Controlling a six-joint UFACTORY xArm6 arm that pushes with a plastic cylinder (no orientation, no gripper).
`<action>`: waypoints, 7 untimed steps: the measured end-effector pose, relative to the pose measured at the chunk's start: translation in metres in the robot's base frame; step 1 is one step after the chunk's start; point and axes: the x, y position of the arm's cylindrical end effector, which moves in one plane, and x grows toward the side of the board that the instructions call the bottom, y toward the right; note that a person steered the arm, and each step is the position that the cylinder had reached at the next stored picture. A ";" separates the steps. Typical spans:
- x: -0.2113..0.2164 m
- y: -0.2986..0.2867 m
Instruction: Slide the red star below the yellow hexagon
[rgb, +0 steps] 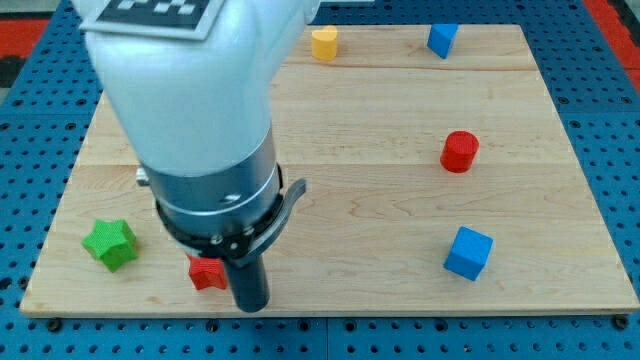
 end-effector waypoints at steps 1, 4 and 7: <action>-0.007 -0.048; -0.083 0.010; -0.088 -0.003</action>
